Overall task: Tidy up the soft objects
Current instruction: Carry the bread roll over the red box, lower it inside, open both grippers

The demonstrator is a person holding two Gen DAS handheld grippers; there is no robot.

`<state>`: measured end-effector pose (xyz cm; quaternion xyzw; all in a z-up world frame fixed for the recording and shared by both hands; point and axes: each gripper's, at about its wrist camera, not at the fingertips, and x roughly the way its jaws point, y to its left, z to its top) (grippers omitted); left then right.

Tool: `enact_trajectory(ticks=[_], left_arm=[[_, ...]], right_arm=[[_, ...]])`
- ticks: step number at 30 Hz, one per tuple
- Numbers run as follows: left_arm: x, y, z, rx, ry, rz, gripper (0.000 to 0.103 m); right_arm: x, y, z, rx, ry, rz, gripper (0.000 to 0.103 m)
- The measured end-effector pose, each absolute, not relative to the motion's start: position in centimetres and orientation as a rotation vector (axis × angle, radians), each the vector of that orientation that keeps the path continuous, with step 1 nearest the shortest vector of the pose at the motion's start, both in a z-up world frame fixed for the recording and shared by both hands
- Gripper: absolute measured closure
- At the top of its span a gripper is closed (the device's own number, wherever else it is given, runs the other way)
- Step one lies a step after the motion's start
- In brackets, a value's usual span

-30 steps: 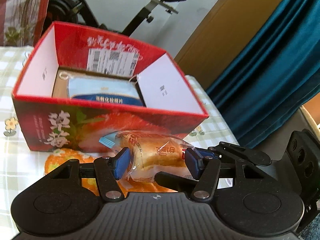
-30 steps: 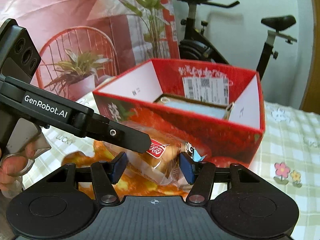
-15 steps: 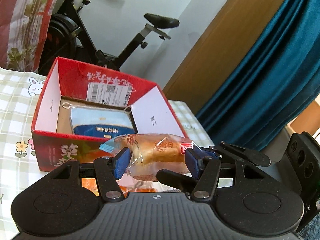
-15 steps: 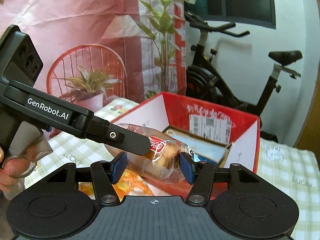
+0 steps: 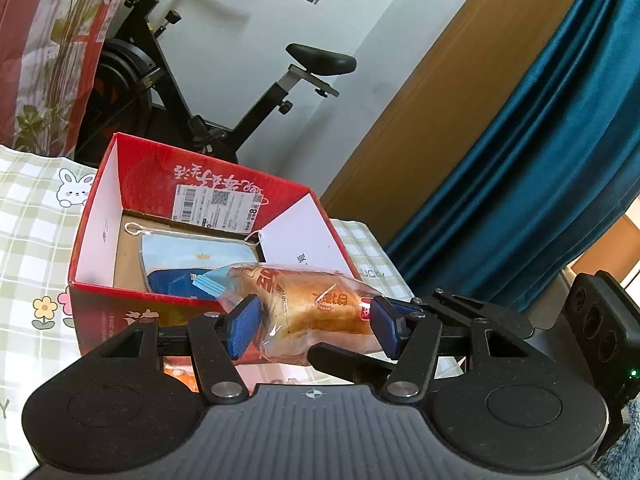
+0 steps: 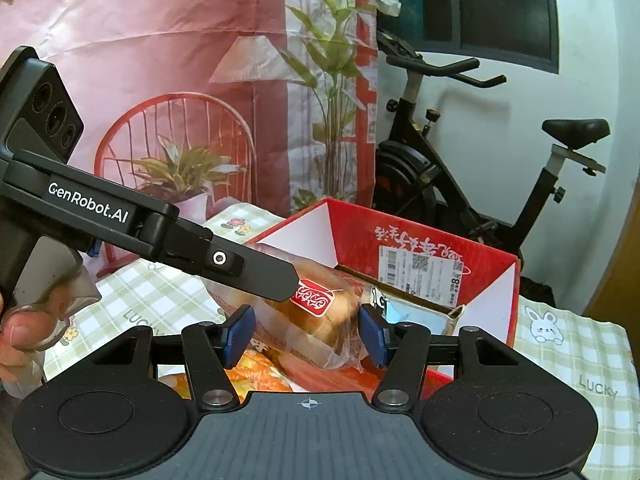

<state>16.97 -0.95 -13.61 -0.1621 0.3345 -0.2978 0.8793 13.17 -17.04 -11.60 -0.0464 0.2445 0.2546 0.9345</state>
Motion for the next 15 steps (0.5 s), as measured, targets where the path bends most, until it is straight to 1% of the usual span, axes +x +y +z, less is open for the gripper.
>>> enact_trajectory(ticks=[6, 15], left_arm=[[18.3, -0.3, -13.5, -0.337, 0.691, -0.604, 0.041], [23.2, 0.6, -13.9, -0.33, 0.701, -0.534, 0.041]], right_arm=[[14.3, -16.7, -11.6, -0.114, 0.492, 0.533, 0.05], [20.6, -15.4, -11.9, -0.117, 0.5, 0.565, 0.05]])
